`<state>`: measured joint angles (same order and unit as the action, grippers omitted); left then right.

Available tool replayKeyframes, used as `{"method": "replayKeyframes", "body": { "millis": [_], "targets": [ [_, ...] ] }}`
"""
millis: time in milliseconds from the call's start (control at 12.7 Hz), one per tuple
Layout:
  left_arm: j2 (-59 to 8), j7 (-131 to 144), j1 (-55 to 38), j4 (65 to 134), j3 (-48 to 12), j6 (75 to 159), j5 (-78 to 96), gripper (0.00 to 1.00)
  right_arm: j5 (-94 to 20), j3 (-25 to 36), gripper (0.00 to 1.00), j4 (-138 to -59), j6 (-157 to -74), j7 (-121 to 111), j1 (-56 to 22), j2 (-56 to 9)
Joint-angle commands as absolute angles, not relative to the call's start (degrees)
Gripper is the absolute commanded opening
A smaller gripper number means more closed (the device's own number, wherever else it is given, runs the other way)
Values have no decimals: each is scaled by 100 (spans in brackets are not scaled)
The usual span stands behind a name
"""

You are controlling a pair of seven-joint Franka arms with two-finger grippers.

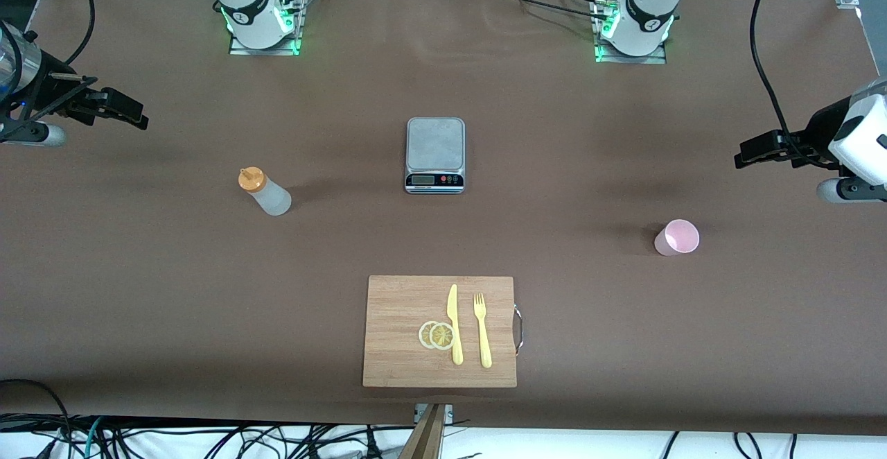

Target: Add sauce to pink cup with both arms

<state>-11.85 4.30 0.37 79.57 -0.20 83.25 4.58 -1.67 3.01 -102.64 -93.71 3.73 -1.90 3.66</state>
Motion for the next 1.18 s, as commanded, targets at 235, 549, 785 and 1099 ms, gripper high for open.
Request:
{"method": "replayKeyframes", "body": {
  "millis": [235,549,785,1099],
  "targets": [
    [-1213,510,35,7954,-35,8279,395,100,-237,290,100,-10160,-9264,457,-202,360],
    [-1213,519,18,7945,-26,8271,360,100,-237,290,100,-10160,-9264,440,-202,360],
    [-1213,519,105,7963,-18,8305,360,100,-228,281,100,-10125,-9264,457,-202,369],
    [-1414,448,351,8094,0,8559,378,100,-194,308,100,-9915,-9264,361,-202,352]
  ]
}}
